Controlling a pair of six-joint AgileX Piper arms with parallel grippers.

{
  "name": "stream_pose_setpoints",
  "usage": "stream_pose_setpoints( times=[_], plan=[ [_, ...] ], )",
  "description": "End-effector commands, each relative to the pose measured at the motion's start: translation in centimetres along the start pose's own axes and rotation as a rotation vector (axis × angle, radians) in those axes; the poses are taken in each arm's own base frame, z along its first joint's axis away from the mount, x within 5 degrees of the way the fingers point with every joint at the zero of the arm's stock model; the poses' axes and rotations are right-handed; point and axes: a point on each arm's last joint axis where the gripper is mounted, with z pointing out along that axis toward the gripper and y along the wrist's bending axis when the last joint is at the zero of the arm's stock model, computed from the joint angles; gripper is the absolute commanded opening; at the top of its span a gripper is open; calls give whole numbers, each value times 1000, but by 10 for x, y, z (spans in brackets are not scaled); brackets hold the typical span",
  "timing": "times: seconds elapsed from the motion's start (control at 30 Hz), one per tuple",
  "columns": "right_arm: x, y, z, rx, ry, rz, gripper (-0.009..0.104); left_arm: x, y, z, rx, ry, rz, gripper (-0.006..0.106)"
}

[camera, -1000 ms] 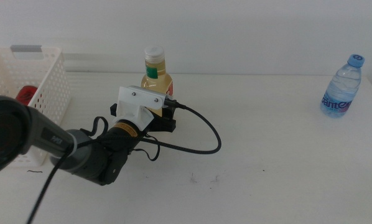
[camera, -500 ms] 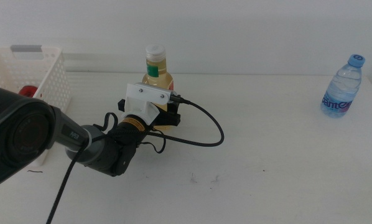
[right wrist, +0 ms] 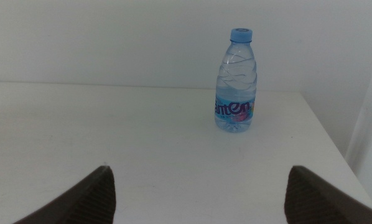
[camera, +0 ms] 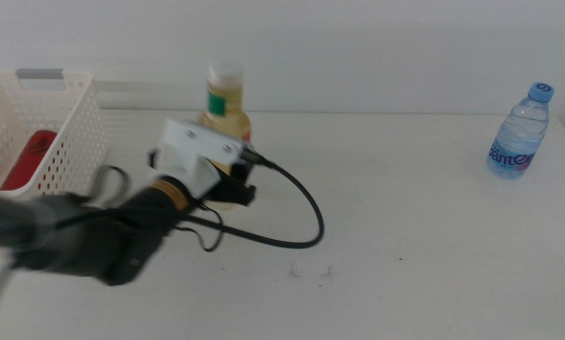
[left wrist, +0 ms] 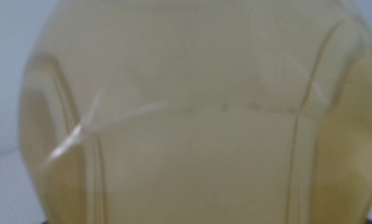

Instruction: Use arms to grab the bottles and put them into the dustbin to the left of the table.

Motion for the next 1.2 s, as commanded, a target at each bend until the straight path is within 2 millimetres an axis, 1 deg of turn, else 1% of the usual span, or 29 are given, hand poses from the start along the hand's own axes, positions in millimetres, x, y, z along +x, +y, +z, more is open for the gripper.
stream_pose_setpoints(
  times=[0.0, 0.13, 0.17, 0.23, 0.27, 0.3, 0.33, 0.4, 0.47, 0.5, 0.53, 0.6, 0.63, 0.7, 0.77, 0.83, 0.87, 0.9, 1.0, 1.17],
  plan=[
    [0, 0, 0, 7, -10, -14, 79, -43, 0, -30, -6, -115, 3, 3],
    [0, 0, 0, 7, -10, -14, 79, -70, 0, -70, -24, 30, -2, 3],
    [0, 0, 0, 7, -10, -14, 79, -78, 0, -80, -29, 41, -31, 3],
    [0, 0, 0, 7, -10, -14, 79, -91, 1, -100, -48, 133, -111, 3],
    [0, 0, 0, 7, -10, -14, 79, -94, 2, -108, -62, 217, -117, 3],
    [0, 0, 0, 7, -10, -14, 79, -105, 3, -115, -73, 257, -111, 3],
    [0, 0, 0, 7, -10, -14, 79, -112, 7, -122, -95, 344, -100, 3],
    [0, 0, 0, 7, -10, -14, 79, -136, 17, -130, -120, 419, -76, 5],
    [0, 0, 0, 7, -10, -14, 79, -159, 31, -136, -130, 477, -36, 6],
    [0, 0, 0, 7, -10, -14, 79, -171, 42, -140, -139, 500, -29, 6],
    [0, 0, 0, 7, -10, -14, 79, -183, 54, -144, -152, 520, -29, 6],
    [0, 0, 0, 7, -10, -14, 79, -198, 83, -149, -204, 564, -49, 6],
    [0, 0, 0, 7, -10, -14, 79, -205, 100, -151, -235, 594, -69, 6],
    [0, 0, 0, 7, -10, -14, 79, -211, 129, -153, -279, 658, -111, 6],
    [0, 0, 0, 7, -10, -14, 79, -215, 156, -150, -294, 678, -142, 6],
    [0, 0, 0, 7, -10, -14, 79, -209, 182, -141, -304, 706, -158, 6],
    [0, 0, 0, 7, -10, -14, 79, -195, 203, -131, -316, 764, -196, 6],
    [0, 0, 0, 7, -10, -14, 79, -187, 212, -125, -314, 793, -211, 6],
    [0, 0, 0, 7, -10, -14, 79, -161, 227, -108, -281, 867, -226, 6],
    [0, 0, 0, 7, -10, -14, 79, -121, 242, -80, -232, 952, -234, 6]
  ],
)
